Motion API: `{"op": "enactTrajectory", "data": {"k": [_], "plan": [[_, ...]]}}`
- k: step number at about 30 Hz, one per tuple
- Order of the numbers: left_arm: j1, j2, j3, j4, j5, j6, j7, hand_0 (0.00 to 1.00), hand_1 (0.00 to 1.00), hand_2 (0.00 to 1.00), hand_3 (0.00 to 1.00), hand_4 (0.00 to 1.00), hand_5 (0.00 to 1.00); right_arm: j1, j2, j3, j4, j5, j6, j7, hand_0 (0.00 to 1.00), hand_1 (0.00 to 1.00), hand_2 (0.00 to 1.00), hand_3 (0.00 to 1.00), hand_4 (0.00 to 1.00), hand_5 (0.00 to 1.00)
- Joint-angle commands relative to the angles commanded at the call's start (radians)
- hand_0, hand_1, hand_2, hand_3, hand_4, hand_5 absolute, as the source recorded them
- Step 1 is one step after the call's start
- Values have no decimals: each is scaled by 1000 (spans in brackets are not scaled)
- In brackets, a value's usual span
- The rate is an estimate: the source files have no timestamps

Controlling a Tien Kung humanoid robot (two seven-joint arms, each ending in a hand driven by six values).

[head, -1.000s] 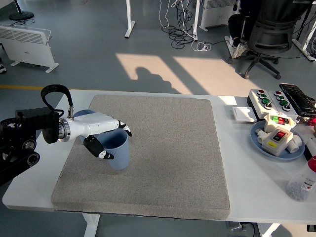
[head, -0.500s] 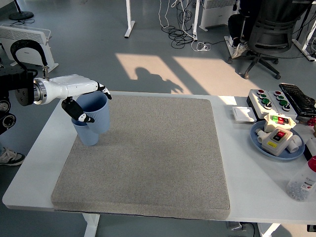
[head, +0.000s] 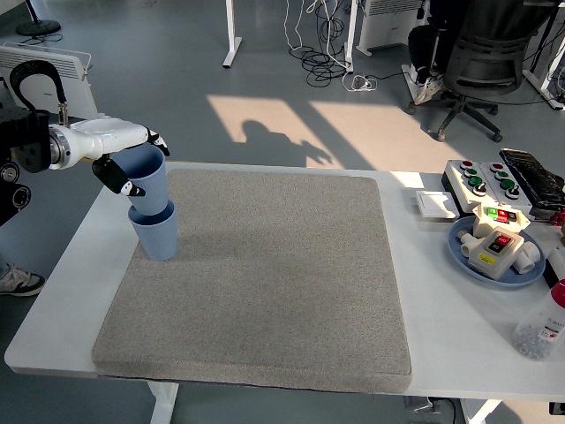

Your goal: Push cup pick cup insert cup

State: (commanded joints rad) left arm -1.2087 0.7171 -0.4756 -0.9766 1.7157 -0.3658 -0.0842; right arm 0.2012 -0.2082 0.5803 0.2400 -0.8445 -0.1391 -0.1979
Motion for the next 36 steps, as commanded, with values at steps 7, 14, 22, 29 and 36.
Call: {"op": "enactTrajectory", "data": {"k": [7, 14, 22, 29, 36], "plan": [[6, -4, 14, 34, -34, 5, -9, 464, 552, 620, 461, 498, 2, 4, -2, -1, -1, 1, 0, 1, 729, 666, 636, 572, 129, 364], [7, -9, 18, 45, -50, 19, -20, 464, 552, 621, 461, 497, 2, 6, -1, -1, -1, 1, 0, 2, 729, 665, 636, 571, 129, 364], [17, -18, 31, 64, -66, 28, -31, 447, 586, 652, 484, 574, 2, 7, -1, -1, -1, 0, 0, 1, 729, 666, 636, 571, 129, 364], [22, -23, 35, 87, -73, 38, -45, 531, 726, 821, 722, 774, 89, 9, -1, 0, -1, -1, 0, 1, 729, 666, 637, 572, 129, 365], [30, -34, 36, 115, -93, 66, -59, 655, 815, 934, 865, 820, 146, 10, 0, 1, -1, -1, 0, 1, 729, 666, 636, 571, 129, 364]]}}
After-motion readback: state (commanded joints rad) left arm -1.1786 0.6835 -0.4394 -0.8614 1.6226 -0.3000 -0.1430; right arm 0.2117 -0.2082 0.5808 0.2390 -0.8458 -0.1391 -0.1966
